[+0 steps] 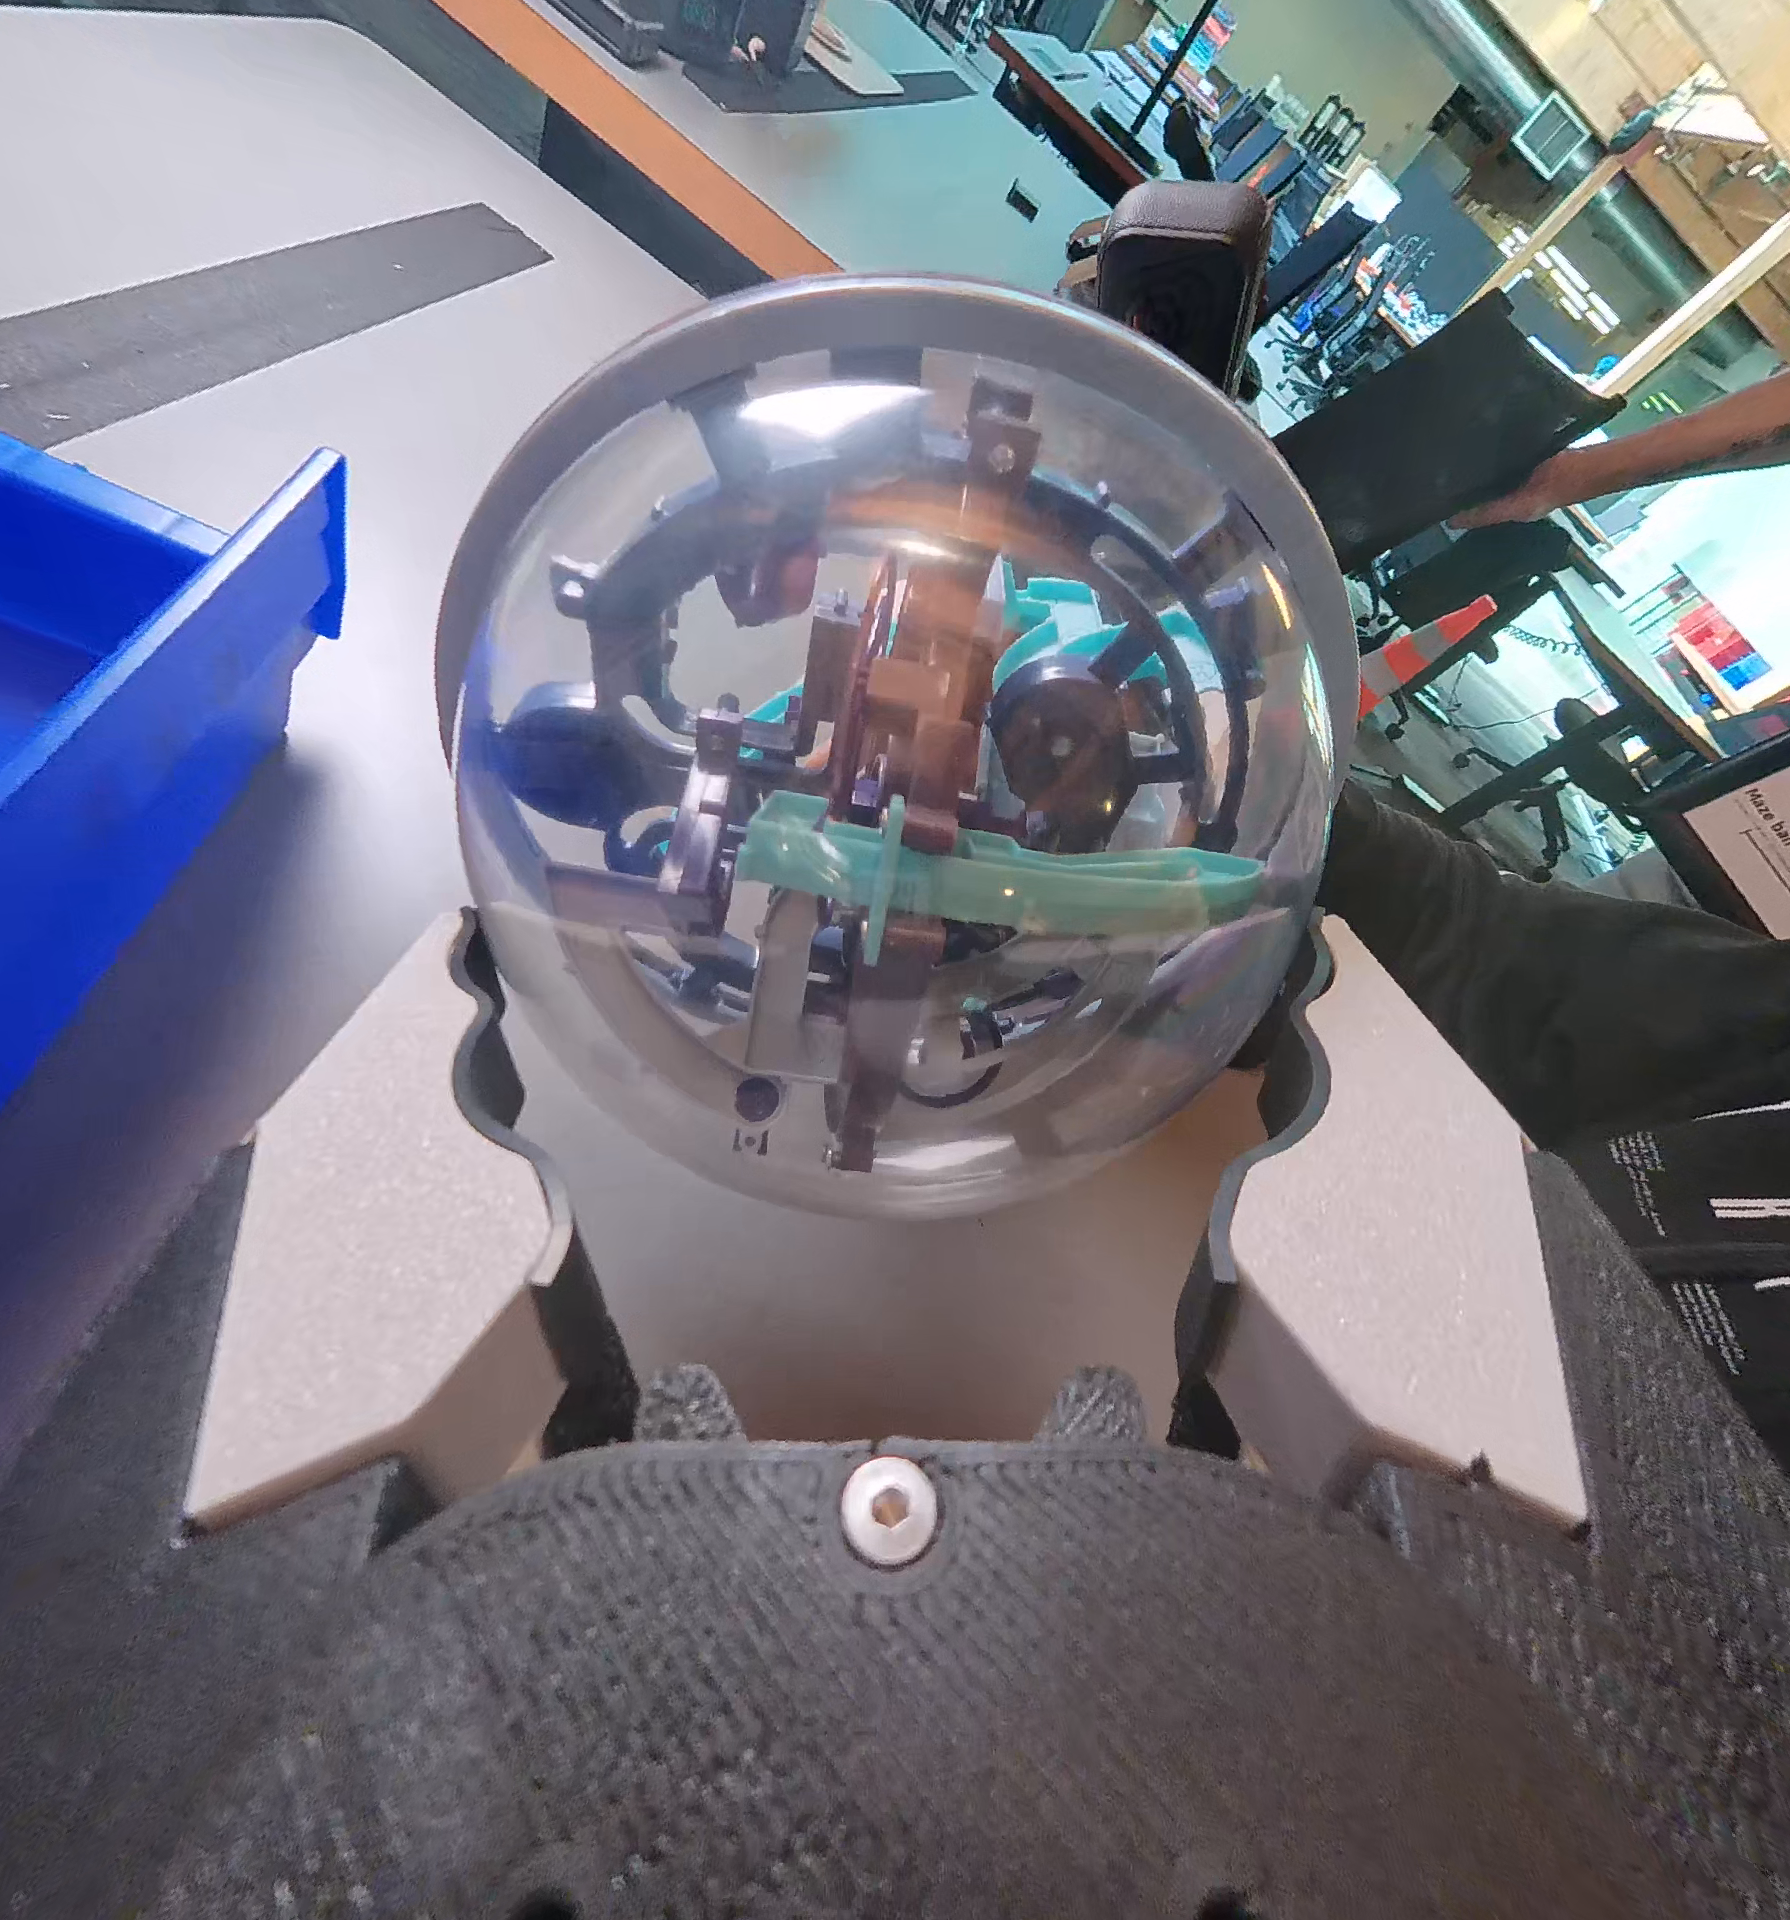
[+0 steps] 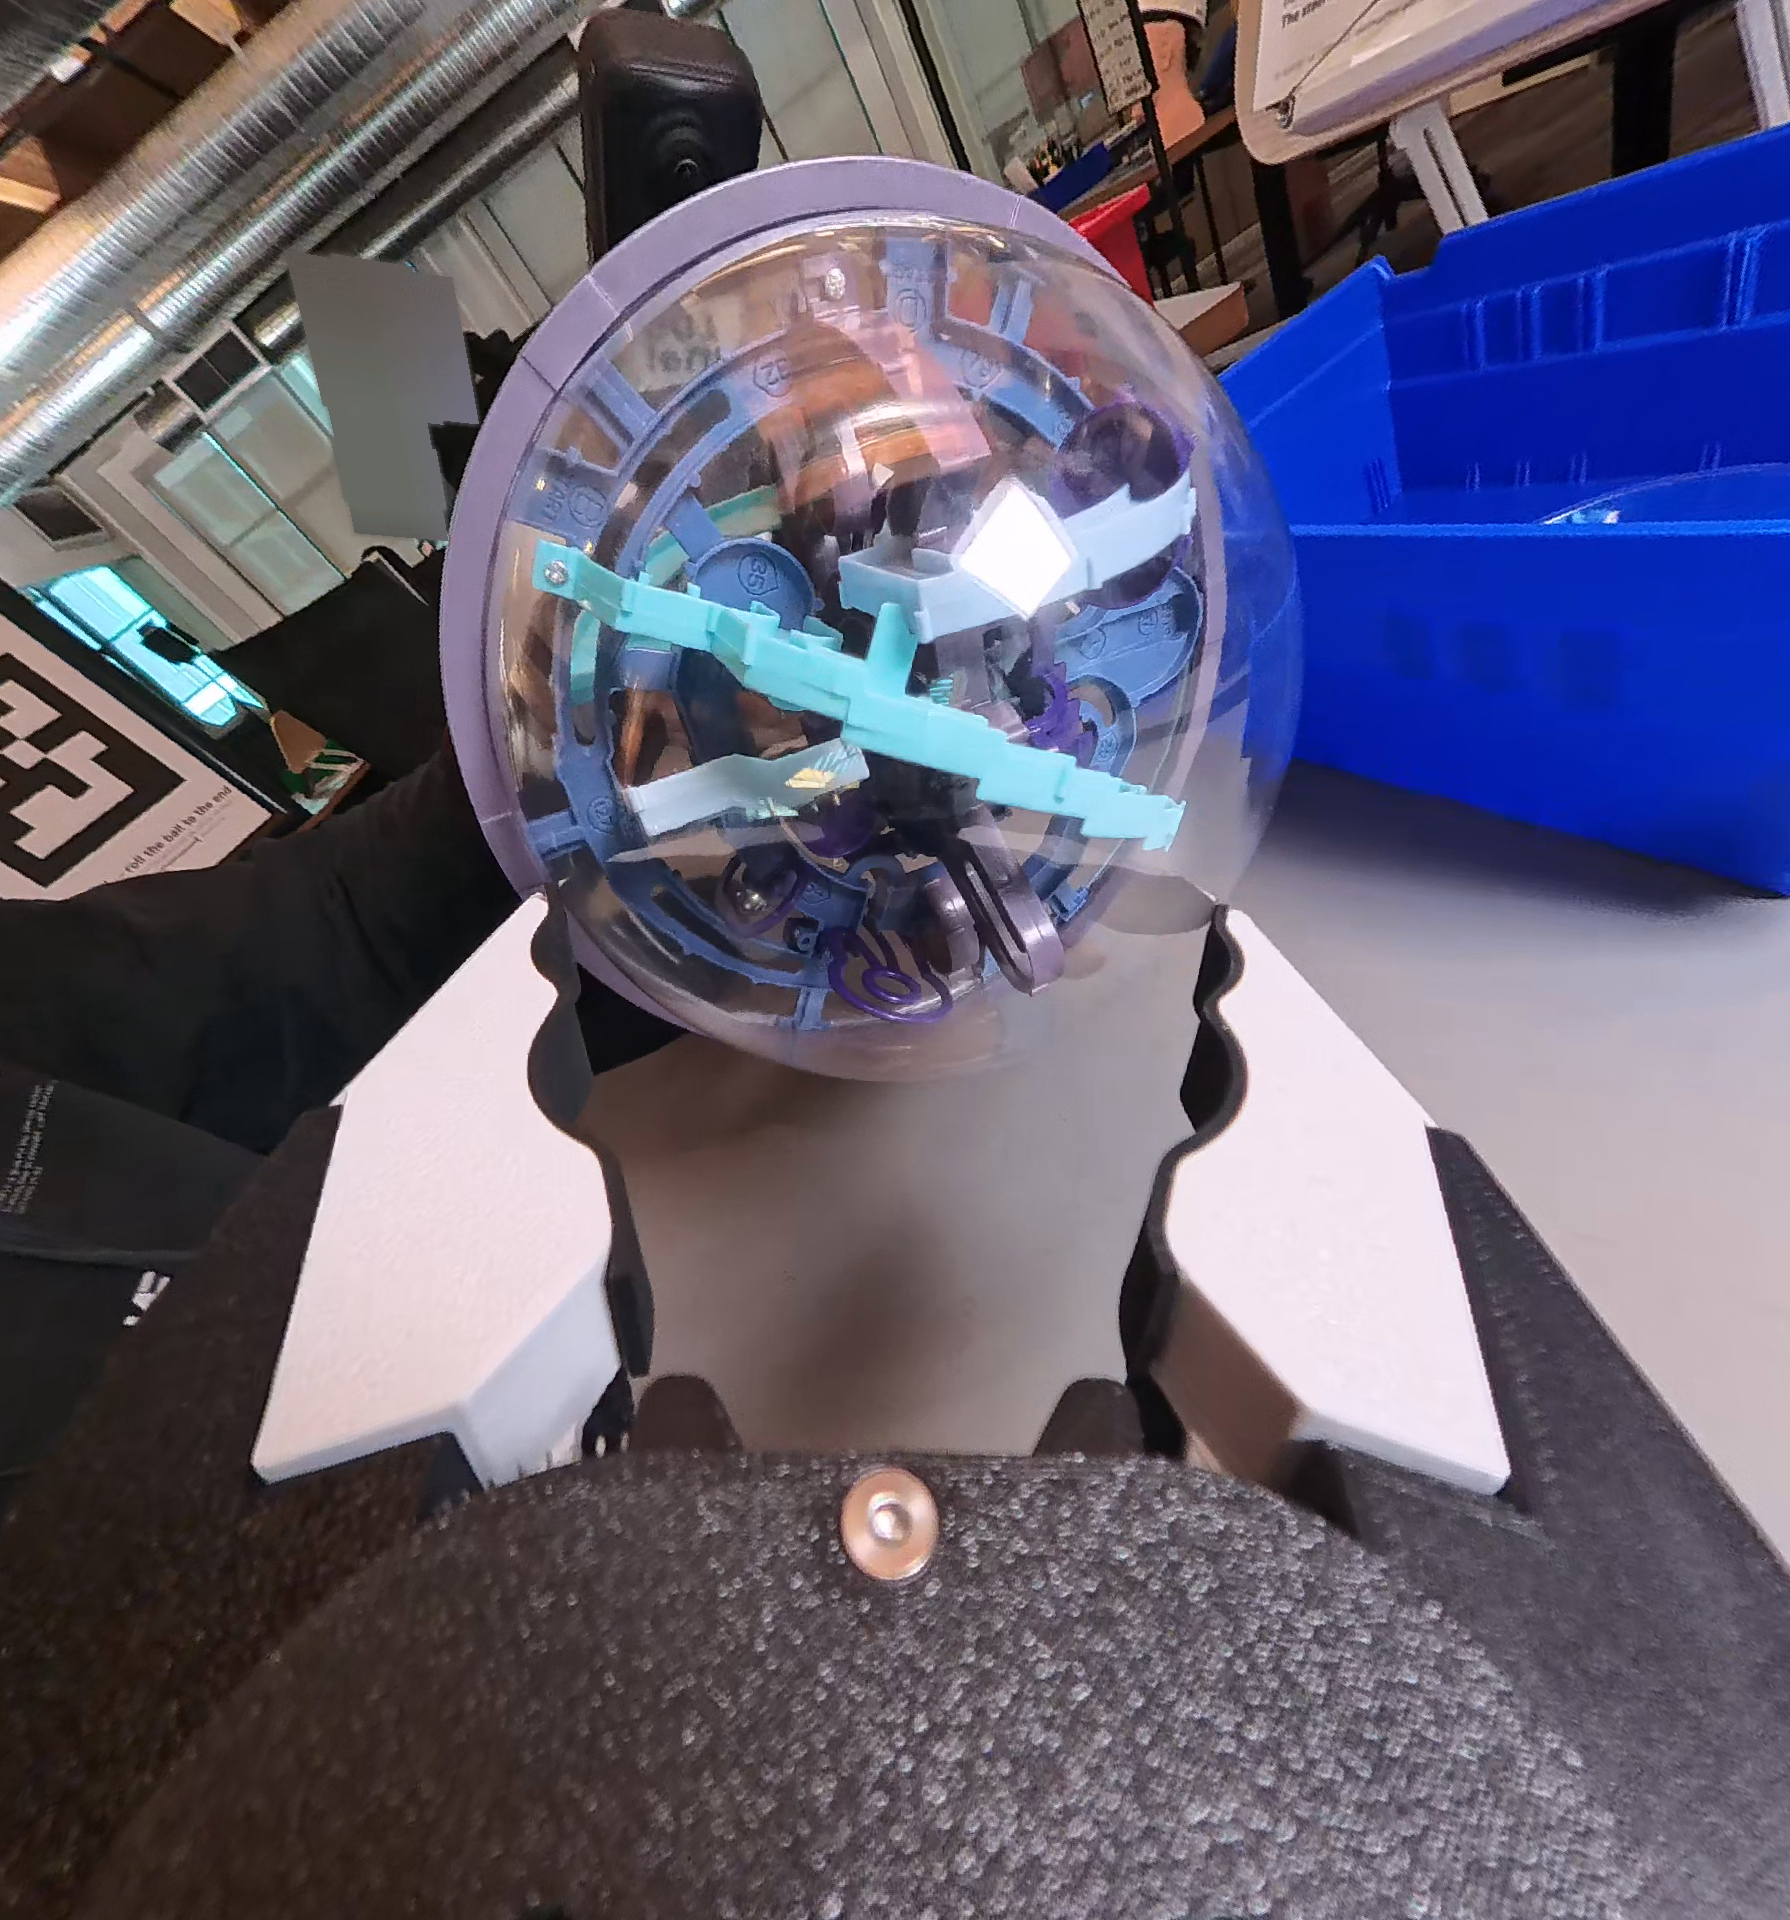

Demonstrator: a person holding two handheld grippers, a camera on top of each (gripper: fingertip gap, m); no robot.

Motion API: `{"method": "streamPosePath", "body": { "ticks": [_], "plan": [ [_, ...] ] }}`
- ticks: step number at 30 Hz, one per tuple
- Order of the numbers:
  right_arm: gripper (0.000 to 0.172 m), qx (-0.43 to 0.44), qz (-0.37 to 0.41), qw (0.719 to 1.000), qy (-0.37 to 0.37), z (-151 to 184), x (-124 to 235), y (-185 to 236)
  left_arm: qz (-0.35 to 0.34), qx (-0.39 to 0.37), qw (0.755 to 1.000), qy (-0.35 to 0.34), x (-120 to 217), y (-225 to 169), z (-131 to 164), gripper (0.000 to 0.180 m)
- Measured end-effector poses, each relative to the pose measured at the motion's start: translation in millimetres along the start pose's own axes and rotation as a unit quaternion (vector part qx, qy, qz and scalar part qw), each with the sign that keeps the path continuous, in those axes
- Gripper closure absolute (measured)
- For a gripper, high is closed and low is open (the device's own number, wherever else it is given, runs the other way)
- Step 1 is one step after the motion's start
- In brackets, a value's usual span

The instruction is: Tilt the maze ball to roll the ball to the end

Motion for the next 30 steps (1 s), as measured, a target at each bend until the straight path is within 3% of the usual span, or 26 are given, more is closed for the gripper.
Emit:
{"method": "streamPosePath", "body": {
  "ticks": [30],
  "plan": [
    [0.056,-0.002,0.036,0.994,0.101,-24,2,15,0.032,0.021,0.998,-0.055,3,-1,2,0.036]
  ]
}}
Point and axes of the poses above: each gripper's, where its closed fingertips meet, x back along the fingers, z out of its underside, y = z × x across the jaws, the point moved 8 cm from there along x, back along the fingers, and after that the axes turned 4 degrees about -x, right-handed, at the moved point
